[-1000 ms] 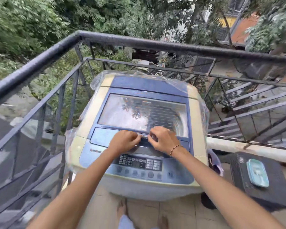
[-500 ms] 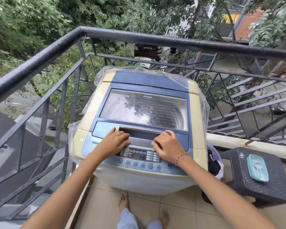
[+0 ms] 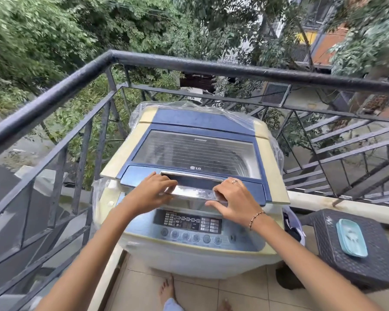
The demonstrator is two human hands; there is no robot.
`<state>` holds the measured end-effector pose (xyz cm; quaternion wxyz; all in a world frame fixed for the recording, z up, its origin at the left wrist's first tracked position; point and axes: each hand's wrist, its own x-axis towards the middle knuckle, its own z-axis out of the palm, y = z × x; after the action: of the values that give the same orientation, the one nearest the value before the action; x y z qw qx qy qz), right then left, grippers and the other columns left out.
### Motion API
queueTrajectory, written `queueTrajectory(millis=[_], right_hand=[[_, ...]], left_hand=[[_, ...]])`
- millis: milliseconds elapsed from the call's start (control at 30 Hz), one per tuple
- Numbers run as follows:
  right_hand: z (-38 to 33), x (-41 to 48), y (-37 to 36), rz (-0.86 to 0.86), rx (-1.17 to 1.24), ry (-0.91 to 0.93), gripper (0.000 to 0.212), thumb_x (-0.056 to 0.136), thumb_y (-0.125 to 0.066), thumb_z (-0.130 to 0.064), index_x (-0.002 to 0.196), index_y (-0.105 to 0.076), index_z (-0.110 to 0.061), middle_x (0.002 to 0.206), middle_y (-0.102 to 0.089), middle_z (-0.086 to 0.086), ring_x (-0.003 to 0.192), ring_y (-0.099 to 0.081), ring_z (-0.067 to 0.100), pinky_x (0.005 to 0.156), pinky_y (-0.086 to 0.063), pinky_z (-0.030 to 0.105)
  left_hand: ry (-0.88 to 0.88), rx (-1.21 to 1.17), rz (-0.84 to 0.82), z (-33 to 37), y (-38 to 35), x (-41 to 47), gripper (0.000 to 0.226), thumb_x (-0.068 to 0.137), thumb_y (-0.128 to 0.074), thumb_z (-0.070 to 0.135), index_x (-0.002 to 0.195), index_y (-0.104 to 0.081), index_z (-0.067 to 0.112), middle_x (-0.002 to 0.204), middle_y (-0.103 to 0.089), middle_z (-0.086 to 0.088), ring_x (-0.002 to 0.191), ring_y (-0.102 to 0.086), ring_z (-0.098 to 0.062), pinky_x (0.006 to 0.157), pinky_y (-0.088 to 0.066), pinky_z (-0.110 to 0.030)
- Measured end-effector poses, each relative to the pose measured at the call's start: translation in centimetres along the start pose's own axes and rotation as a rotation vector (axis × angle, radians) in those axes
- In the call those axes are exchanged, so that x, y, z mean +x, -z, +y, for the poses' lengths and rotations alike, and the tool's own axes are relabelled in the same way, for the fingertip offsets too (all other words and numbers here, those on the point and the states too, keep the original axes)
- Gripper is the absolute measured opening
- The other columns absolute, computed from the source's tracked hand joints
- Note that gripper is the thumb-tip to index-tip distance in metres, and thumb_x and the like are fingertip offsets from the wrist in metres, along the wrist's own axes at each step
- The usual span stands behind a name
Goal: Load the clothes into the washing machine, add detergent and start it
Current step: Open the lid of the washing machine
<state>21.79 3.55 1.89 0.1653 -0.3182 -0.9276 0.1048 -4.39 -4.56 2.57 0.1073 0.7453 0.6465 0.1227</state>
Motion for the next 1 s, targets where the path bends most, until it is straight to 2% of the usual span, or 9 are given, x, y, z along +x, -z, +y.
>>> queueTrajectory(millis=[133,267,333,433,500,600,767,867,1000], right_hand=[[-0.4,1.0,2.3,0.079,0.058,-0.020,0.041,0.085,-0.052,-0.058,0.071,-0.049,-0.019,0.066,-0.046,-0.009,0.071,-0.038,0.010,0.071,-0.028,0.017],[-0.7,3.1,5.6,0.168,0.062,-0.046,0.045,0.084,-0.050,-0.060,0.070,-0.053,-0.017,0.065,-0.049,-0.008,0.071,-0.042,0.011,0.066,-0.037,0.023],[-0.7,4.3,7.1,0.220,0.068,-0.064,0.044,0.082,-0.052,-0.061,0.072,-0.058,-0.018,0.066,-0.053,-0.009,0.074,-0.046,0.011,0.067,-0.044,0.027],[-0.9,5.6,8.7,0.408,0.126,-0.123,0.042,0.073,-0.064,-0.061,0.081,-0.071,-0.021,0.075,-0.068,-0.008,0.078,-0.060,0.010,0.071,-0.050,0.027],[-1.2,6.4,9.2,0.558,0.083,-0.145,0.039,0.070,-0.069,-0.057,0.081,-0.073,-0.020,0.078,-0.072,-0.007,0.077,-0.066,0.011,0.073,-0.050,0.027],[-1.6,8.1,9.6,0.733,0.036,-0.158,0.034,0.073,-0.067,-0.049,0.081,-0.072,-0.016,0.080,-0.073,-0.004,0.075,-0.067,0.014,0.075,-0.050,0.030],[0.0,11.3,9.9,0.822,-0.103,-0.192,0.020,0.086,-0.065,-0.026,0.103,-0.069,-0.015,0.101,-0.069,-0.001,0.102,-0.058,0.015,0.112,-0.025,0.040],[1.8,13.3,11.2,0.899,-0.036,-0.212,0.022,0.090,-0.059,-0.015,0.110,-0.066,-0.011,0.109,-0.067,0.005,0.105,-0.060,0.020,0.114,-0.026,0.045],[4.2,16.2,13.0,0.928,0.015,-0.278,0.023,0.088,-0.058,-0.006,0.111,-0.060,-0.007,0.111,-0.064,0.009,0.109,-0.058,0.024,0.117,-0.023,0.037]], left_hand=[[-0.056,-0.042,0.082,0.4,2.5,0.6,0.037,0.091,-0.060,0.028,0.127,-0.058,0.019,0.109,-0.061,0.006,0.104,-0.050,-0.016,0.094,-0.029,-0.024],[-0.147,-0.037,0.230,0.5,5.7,1.8,0.037,0.088,-0.057,0.026,0.124,-0.063,0.018,0.112,-0.063,0.001,0.102,-0.053,-0.020,0.088,-0.043,-0.034],[-0.139,0.007,0.339,0.2,7.4,2.5,0.036,0.087,-0.058,0.040,0.117,-0.067,0.023,0.108,-0.061,0.002,0.100,-0.053,-0.018,0.089,-0.043,-0.036],[0.005,-0.049,0.558,-0.3,9.1,3.6,0.058,0.074,-0.049,0.072,0.098,-0.072,0.024,0.103,-0.060,0.001,0.099,-0.052,-0.016,0.101,-0.036,-0.041],[0.085,-0.055,0.666,-0.3,9.9,4.6,0.062,0.070,-0.048,0.078,0.089,-0.069,0.022,0.098,-0.060,0.001,0.098,-0.052,-0.015,0.111,-0.025,-0.049],[0.136,-0.015,0.776,0.2,10.8,6.4,0.049,0.073,-0.056,0.067,0.085,-0.066,0.020,0.089,-0.062,0.002,0.092,-0.054,-0.020,0.114,-0.019,-0.054],[0.176,-0.033,0.888,0.0,12.5,10.3,0.044,0.077,-0.061,0.059,0.090,-0.065,0.017,0.093,-0.061,0.000,0.095,-0.055,-0.021,0.117,-0.009,-0.053],[0.149,-0.088,0.928,-0.5,14.1,13.1,0.038,0.081,-0.065,0.051,0.092,-0.063,0.015,0.098,-0.060,0.000,0.099,-0.056,-0.018,0.118,-0.006,-0.050],[0.037,-0.153,0.913,-2.3,16.6,16.1,0.022,0.087,-0.064,0.030,0.097,-0.064,0.010,0.103,-0.064,-0.003,0.103,-0.058,-0.019,0.117,-0.009,-0.046]])
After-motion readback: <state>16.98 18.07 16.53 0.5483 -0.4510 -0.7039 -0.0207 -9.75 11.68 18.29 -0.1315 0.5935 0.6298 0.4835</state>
